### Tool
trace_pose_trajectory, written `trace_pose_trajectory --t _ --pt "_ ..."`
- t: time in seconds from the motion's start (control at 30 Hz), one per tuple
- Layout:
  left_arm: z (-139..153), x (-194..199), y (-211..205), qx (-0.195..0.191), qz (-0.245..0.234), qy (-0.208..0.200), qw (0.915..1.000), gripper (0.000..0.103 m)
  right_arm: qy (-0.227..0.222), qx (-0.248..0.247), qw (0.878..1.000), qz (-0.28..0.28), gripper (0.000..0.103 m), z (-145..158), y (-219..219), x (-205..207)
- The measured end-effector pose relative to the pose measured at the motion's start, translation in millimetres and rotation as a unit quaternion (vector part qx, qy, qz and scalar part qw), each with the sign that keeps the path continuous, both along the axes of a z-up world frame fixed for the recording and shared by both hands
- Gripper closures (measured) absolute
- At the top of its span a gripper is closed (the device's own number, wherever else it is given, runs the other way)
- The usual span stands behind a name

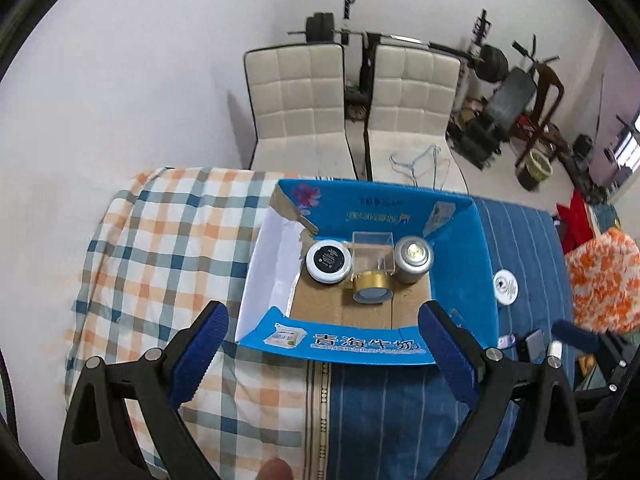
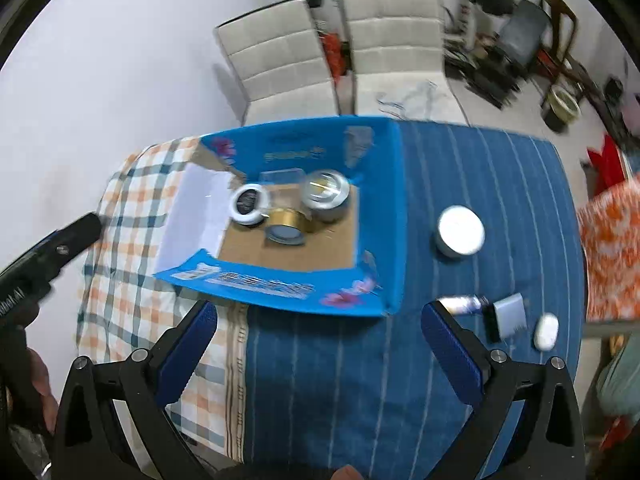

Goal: Organize rigid objects
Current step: 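Reach to the table and grasp the grey charger with the right tool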

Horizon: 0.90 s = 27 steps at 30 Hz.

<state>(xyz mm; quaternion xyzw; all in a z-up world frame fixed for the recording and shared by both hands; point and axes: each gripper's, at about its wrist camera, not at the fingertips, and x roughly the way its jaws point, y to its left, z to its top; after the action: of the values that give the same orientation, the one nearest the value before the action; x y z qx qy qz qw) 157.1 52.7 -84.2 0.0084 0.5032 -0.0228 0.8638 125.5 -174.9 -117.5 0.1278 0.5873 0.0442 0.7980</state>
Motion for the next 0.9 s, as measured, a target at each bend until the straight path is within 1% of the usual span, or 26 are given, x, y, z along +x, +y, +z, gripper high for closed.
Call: trace_pose_trajectory --t 0.1,0.17,0.27,0.33,0.4,0.43,0.53,0.6,0.73,0.77,0.8,0.83,0.87,0.9 --pt "2 -5 -3 -0.007 0.020 -0.005 0.9998 0.006 0.017 -0.006 0.999 -0.049 0.000 -17 -50 -7" --pt "-1 -5 -10 -0.010 0.025 -0.005 0.9996 0.006 0.030 -0.009 0.996 -0.080 0.000 -30 -82 -10" --pt "-10 -3 -35 -0.008 0.012 0.005 0.9999 0.006 0.045 -0.017 0.992 -0.118 0.000 -51 -128 -15" --pt "-21 0 -64 -0.005 -0.011 0.015 0.9998 0.006 0.060 -0.022 0.989 -0.130 0.000 -73 -152 -14" --pt "-32 1 -91 0.000 -0.028 0.024 0.9993 0.005 0.082 -0.026 0.987 -0.134 0.000 -101 -173 -11" --pt "-40 3 -108 0.004 -0.042 0.029 0.9987 0.006 0.099 -0.034 0.986 -0.131 0.000 -119 -182 -9" --pt "-69 8 -162 0.024 -0.076 0.046 0.9957 0.006 0.133 -0.044 0.984 -0.113 0.000 -163 -202 -4" --pt "-87 12 -191 0.036 -0.094 0.051 0.9936 0.006 0.152 -0.042 0.983 -0.092 0.000 -193 -210 2" --pt "-117 16 -243 0.070 -0.118 0.064 0.9885 0.006 0.184 -0.053 0.980 -0.060 0.000 -234 -210 15" --pt "-124 17 -254 0.079 -0.123 0.069 0.9868 0.006 0.194 -0.054 0.978 -0.057 0.008 -244 -210 16" --pt "-130 18 -261 0.085 -0.126 0.072 0.9858 0.006 0.209 -0.051 0.975 -0.050 0.029 -256 -210 17" --pt "-135 19 -268 0.094 -0.128 0.073 0.9846 0.006 0.210 -0.050 0.975 -0.049 0.032 -258 -211 17" --pt "-139 20 -273 0.103 -0.129 0.075 0.9834 0.006 0.195 -0.060 0.978 -0.047 0.040 -253 -210 17" --pt "-143 21 -278 0.109 -0.130 0.079 0.9823 0.006 0.196 -0.066 0.977 -0.044 0.042 -253 -211 17"
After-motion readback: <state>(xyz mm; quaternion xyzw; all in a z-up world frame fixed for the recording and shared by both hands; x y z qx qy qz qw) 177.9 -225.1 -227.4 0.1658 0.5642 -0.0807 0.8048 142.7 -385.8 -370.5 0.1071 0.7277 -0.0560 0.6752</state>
